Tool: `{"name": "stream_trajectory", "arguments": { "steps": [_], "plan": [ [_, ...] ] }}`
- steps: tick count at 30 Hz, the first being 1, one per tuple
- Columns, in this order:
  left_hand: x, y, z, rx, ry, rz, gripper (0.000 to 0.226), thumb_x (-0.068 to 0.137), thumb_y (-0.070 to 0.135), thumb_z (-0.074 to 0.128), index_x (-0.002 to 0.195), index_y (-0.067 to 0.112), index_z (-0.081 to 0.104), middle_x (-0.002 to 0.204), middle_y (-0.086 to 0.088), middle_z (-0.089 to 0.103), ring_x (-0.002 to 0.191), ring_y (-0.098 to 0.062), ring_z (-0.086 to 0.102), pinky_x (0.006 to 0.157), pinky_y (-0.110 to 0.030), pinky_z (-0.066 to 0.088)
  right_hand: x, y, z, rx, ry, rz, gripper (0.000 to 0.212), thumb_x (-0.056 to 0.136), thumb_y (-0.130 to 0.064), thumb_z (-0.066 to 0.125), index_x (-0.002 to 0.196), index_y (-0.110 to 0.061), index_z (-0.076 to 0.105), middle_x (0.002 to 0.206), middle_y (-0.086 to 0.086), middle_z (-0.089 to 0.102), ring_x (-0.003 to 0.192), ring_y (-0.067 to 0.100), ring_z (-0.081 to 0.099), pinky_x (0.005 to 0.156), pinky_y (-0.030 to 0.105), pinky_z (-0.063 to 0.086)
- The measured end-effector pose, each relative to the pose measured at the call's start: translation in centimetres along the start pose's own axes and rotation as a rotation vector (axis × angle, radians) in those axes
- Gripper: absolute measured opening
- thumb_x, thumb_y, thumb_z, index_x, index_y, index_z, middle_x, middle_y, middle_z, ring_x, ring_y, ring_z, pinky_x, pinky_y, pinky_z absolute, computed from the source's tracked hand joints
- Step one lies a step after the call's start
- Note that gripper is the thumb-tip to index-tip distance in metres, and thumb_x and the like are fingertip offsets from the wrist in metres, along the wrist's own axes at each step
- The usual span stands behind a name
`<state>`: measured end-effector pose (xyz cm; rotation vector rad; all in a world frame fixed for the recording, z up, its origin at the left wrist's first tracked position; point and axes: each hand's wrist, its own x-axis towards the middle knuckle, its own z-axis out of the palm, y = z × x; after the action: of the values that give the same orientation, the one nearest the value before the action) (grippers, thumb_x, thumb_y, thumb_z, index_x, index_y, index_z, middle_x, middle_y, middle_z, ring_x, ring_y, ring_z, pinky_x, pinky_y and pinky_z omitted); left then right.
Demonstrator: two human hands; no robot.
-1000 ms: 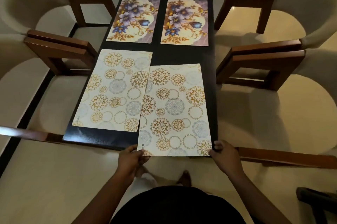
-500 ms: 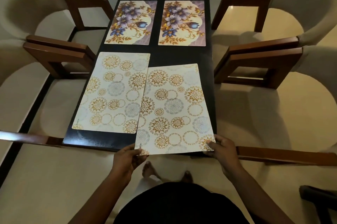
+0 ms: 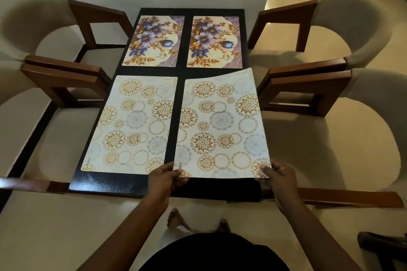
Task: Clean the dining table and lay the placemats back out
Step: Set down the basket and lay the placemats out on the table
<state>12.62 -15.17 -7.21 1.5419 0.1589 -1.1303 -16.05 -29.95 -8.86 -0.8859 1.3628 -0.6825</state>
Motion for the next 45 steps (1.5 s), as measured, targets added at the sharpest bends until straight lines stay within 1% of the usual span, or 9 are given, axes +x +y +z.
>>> {"name": "stream_trajectory", "arguments": {
  "steps": [4,6,10,14,22,26,36,42,45],
  "plan": [
    [2.4,0.6,-0.2,0.022,0.032,-0.01,0.022,0.094,-0.014,0.066,0.11,0.001,0.068,0.102,-0.021,0.074,0.08,-0.033,0.073,0.057,-0.027,0.064,2.2,1.1,2.0,0.087,-0.019,0.098,0.021,0.1,0.001,0.064,0.119,-0.002,0.071,0.11,0.015,0.078,0.098,0.032,0.077,0.069,0.033,0.065],
    [3.3,0.6,-0.6,0.043,0.051,-0.025,0.024,0.094,-0.013,0.067,0.114,-0.001,0.066,0.104,-0.023,0.073,0.079,-0.033,0.073,0.056,-0.028,0.064,2.9,1.7,2.7,0.086,-0.042,0.115,0.019,0.1,0.001,0.063,0.118,-0.003,0.07,0.112,0.015,0.078,0.101,0.032,0.076,0.07,0.034,0.065],
    [4.6,0.4,-1.4,0.087,0.087,-0.042,0.021,0.093,-0.01,0.071,0.112,-0.005,0.065,0.102,-0.026,0.074,0.078,-0.032,0.073,0.055,-0.027,0.064,3.6,2.3,3.1,-0.01,-0.012,0.12,0.013,0.098,-0.002,0.068,0.111,-0.002,0.07,0.109,0.016,0.076,0.098,0.028,0.075,0.07,0.033,0.065],
    [5.5,-0.2,-2.5,0.146,0.108,-0.029,0.018,0.091,-0.012,0.071,0.109,-0.008,0.07,0.105,-0.028,0.075,0.085,-0.034,0.076,0.061,-0.029,0.066,4.1,3.1,2.4,-0.07,0.066,0.149,0.012,0.094,0.0,0.074,0.105,-0.001,0.069,0.106,0.018,0.076,0.095,0.032,0.077,0.076,0.039,0.064],
    [6.4,-0.6,-3.4,0.19,0.164,0.0,0.016,0.088,-0.015,0.072,0.102,-0.007,0.072,0.099,-0.026,0.074,0.084,-0.034,0.073,0.058,-0.026,0.065,3.6,4.4,2.1,-0.17,0.04,0.148,0.01,0.091,0.001,0.077,0.097,-0.002,0.07,0.101,0.019,0.076,0.084,0.034,0.078,0.072,0.038,0.064],
    [6.8,-0.9,-3.7,0.211,0.173,0.023,0.013,0.087,-0.015,0.074,0.095,-0.005,0.073,0.097,-0.027,0.075,0.085,-0.035,0.074,0.058,-0.025,0.064,3.5,4.7,2.3,-0.176,0.054,0.129,0.009,0.091,0.0,0.077,0.098,-0.002,0.07,0.1,0.017,0.076,0.083,0.033,0.078,0.07,0.036,0.064],
    [7.7,-1.1,-3.5,0.245,0.157,0.039,0.012,0.085,-0.014,0.076,0.095,-0.009,0.074,0.1,-0.029,0.074,0.089,-0.036,0.073,0.056,-0.023,0.062,4.3,4.7,2.0,-0.191,0.073,0.11,0.008,0.091,-0.002,0.077,0.096,-0.005,0.072,0.1,0.016,0.077,0.08,0.031,0.079,0.07,0.036,0.065],
    [7.6,-1.2,-3.9,0.247,0.174,0.048,0.009,0.084,-0.016,0.076,0.091,-0.01,0.074,0.096,-0.031,0.074,0.09,-0.041,0.074,0.059,-0.027,0.065,4.1,4.8,2.0,-0.196,0.077,0.129,0.013,0.091,-0.002,0.077,0.103,-0.001,0.071,0.098,0.016,0.077,0.075,0.029,0.079,0.065,0.031,0.064],
    [7.8,-1.3,-4.3,0.262,0.187,0.055,0.008,0.082,-0.015,0.078,0.087,-0.009,0.076,0.091,-0.029,0.076,0.089,-0.041,0.077,0.063,-0.029,0.066,4.0,4.8,2.1,-0.191,0.076,0.136,0.013,0.091,-0.001,0.078,0.102,-0.001,0.071,0.098,0.016,0.077,0.078,0.032,0.079,0.067,0.033,0.065]
  ]
}}
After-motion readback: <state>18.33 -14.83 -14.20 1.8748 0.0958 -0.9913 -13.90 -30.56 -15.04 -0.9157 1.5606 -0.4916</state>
